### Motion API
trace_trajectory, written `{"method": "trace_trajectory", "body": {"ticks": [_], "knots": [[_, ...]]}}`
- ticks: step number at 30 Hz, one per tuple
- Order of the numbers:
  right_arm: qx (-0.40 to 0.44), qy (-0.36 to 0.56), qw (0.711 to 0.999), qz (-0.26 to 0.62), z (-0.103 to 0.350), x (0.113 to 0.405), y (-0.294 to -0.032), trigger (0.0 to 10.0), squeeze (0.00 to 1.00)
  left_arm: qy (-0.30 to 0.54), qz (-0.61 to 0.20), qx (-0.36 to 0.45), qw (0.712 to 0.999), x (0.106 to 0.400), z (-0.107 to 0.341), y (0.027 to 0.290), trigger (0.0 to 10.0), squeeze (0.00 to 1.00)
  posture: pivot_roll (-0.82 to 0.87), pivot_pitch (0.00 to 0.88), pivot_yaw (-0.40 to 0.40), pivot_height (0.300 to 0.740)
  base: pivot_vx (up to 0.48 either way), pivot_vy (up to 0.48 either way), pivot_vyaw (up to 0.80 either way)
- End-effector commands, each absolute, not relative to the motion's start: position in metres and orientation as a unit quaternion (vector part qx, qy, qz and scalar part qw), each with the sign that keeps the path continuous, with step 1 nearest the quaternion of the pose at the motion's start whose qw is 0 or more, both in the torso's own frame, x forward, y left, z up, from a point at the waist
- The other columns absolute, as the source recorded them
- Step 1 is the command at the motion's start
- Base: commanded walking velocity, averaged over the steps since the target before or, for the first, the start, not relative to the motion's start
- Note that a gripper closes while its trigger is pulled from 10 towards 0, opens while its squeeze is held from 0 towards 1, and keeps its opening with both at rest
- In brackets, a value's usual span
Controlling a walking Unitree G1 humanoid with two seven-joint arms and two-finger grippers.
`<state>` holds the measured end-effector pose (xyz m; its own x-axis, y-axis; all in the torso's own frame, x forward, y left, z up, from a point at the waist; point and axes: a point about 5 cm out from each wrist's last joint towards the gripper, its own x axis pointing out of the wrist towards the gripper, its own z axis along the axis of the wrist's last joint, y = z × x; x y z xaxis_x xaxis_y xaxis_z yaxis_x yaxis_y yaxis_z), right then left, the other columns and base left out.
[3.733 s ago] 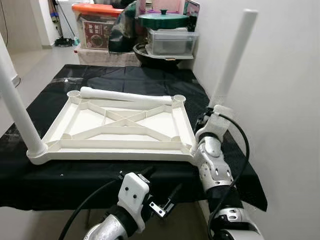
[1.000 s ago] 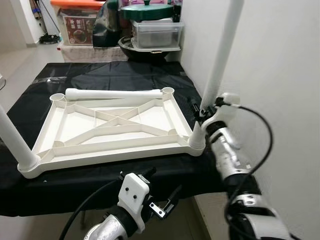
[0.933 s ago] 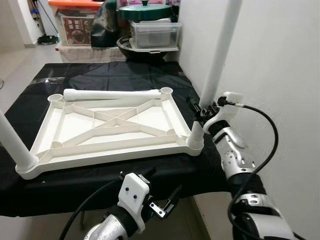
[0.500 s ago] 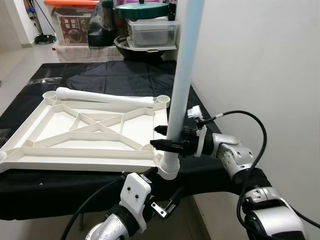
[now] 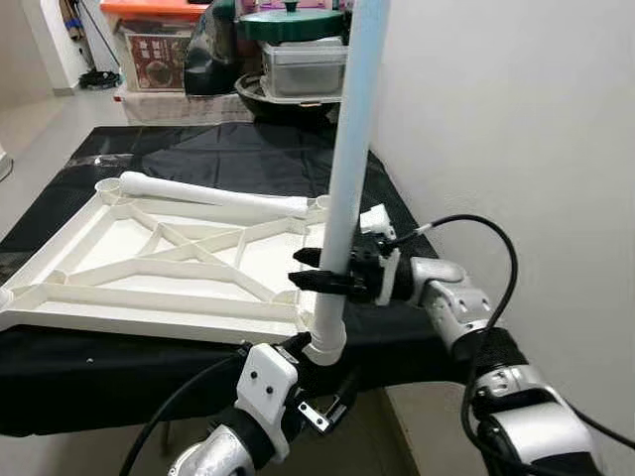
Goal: Building children table
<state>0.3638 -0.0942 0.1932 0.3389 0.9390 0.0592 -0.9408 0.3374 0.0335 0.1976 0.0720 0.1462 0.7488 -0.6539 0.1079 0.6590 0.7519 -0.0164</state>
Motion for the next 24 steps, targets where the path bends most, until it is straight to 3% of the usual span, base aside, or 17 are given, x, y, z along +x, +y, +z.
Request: {"method": "trace_trajectory", "body": {"ticks": [1,3,4,7,9,11,12,14,19,20,21,22,23,24], "knots": [[0.07,-0.023,0.85,0.521,0.192,0.37,-0.1,0.0,0.0,-0.046,-0.352,-0.025,0.935,0.197,0.144,0.072,10.0,0.0,0.13,0.056,-0.056,0.74,0.0,0.0,0.0],[0.069,-0.022,0.946,0.315,0.192,0.39,-0.119,0.0,0.0,-0.044,-0.353,-0.025,0.934,0.197,0.144,0.072,10.0,0.0,0.14,0.053,-0.051,0.74,0.0,0.0,0.0],[0.069,-0.022,0.946,0.315,0.192,0.39,-0.119,0.0,0.0,-0.044,-0.353,-0.025,0.934,0.197,0.144,0.072,10.0,0.0,0.14,0.053,-0.051,0.74,0.0,0.0,0.0],[0.07,-0.016,0.996,0.044,0.19,0.4,-0.159,0.0,0.0,-0.043,-0.353,-0.024,0.934,0.196,0.143,0.072,10.0,0.0,0.13,0.048,-0.049,0.74,0.0,0.0,0.0],[0.07,-0.016,0.996,0.044,0.19,0.4,-0.159,0.0,0.0,-0.043,-0.353,-0.024,0.934,0.196,0.143,0.072,10.0,0.0,0.13,0.048,-0.049,0.74,0.0,0.0,0.0],[0.087,-0.021,0.989,-0.118,0.186,0.391,-0.177,0.0,0.0,-0.043,-0.355,-0.024,0.934,0.196,0.143,0.072,10.0,0.0,0.13,0.043,-0.051,0.74,0.0,0.0,0.0],[0.087,-0.021,0.989,-0.118,0.186,0.391,-0.177,0.0,0.0,-0.043,-0.355,-0.024,0.934,0.196,0.143,0.072,10.0,0.0,0.13,0.043,-0.051,0.74,0.0,0.0,0.0],[0.121,-0.014,0.97,-0.21,0.179,0.381,-0.174,0.0,0.0,-0.043,-0.356,-0.023,0.933,0.197,0.142,0.071,10.0,0.0,0.13,0.039,-0.053,0.74,0.0,0.0,0.0],[0.157,0.009,0.955,-0.253,0.172,0.378,-0.157,0.0,0.0,-0.043,-0.356,-0.023,0.933,0.197,0.142,0.071,10.0,0.0,0.14,0.038,-0.055,0.74,0.0,0.0,0.0],[0.161,0.009,0.954,-0.253,0.172,0.379,-0.152,1.1,0.0,-0.043,-0.355,-0.023,0.933,0.197,0.143,0.071,10.0,0.0,0.14,0.038,-0.055,0.74,0.0,0.0,0.0],[0.16,0.01,0.957,-0.244,0.173,0.381,-0.146,7.2,0.0,-0.044,-0.355,-0.022,0.934,0.197,0.143,0.071,10.0,0.0,0.14,0.039,-0.054,0.74,0.0,0.0,0.0],[0.158,0.007,0.961,-0.229,0.174,0.383,-0.142,10.0,0.0,-0.044,-0.355,-0.022,0.934,0.197,0.143,0.071,10.0,0.0,0.13,0.043,-0.057,0.74,0.0,0.0,0.0],[0.154,0.005,0.963,-0.219,0.175,0.384,-0.14,10.0,0.17,-0.044,-0.355,-0.022,0.934,0.197,0.143,0.071,10.0,0.0,0.13,0.044,-0.057,0.74,0.0,0.0,0.0],[0.151,-0.003,0.968,-0.201,0.177,0.385,-0.138,10.0,1.0,-0.043,-0.355,-0.022,0.934,0.198,0.142,0.071,10.0,0.0,0.13,0.044,-0.057,0.74,0.0,0.0,0.0]]}}
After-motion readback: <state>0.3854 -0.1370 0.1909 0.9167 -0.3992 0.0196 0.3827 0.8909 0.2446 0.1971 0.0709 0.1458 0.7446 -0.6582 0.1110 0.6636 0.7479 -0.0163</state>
